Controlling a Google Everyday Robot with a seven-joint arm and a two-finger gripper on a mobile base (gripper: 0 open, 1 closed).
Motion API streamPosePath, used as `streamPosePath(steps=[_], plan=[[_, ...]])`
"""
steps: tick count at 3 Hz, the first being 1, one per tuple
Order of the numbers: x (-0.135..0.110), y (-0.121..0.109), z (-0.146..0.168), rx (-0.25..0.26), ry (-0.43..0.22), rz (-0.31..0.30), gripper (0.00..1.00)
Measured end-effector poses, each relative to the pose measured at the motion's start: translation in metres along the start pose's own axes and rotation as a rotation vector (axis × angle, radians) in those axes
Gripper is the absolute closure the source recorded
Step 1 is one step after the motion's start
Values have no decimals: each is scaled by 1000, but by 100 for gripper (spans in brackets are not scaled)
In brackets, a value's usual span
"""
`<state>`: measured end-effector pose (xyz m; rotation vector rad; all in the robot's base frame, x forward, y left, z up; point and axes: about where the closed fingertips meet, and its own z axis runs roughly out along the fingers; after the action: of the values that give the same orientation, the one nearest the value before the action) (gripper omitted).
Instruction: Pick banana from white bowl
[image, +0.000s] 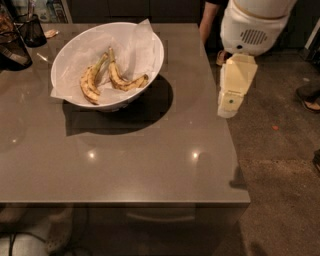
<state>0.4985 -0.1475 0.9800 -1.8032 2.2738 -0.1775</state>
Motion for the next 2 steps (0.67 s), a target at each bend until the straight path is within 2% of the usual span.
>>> streamPosePath(steps=[1, 2], plan=[[-8, -4, 0, 18, -7, -13, 0], [-27, -7, -6, 50, -31, -57, 0]])
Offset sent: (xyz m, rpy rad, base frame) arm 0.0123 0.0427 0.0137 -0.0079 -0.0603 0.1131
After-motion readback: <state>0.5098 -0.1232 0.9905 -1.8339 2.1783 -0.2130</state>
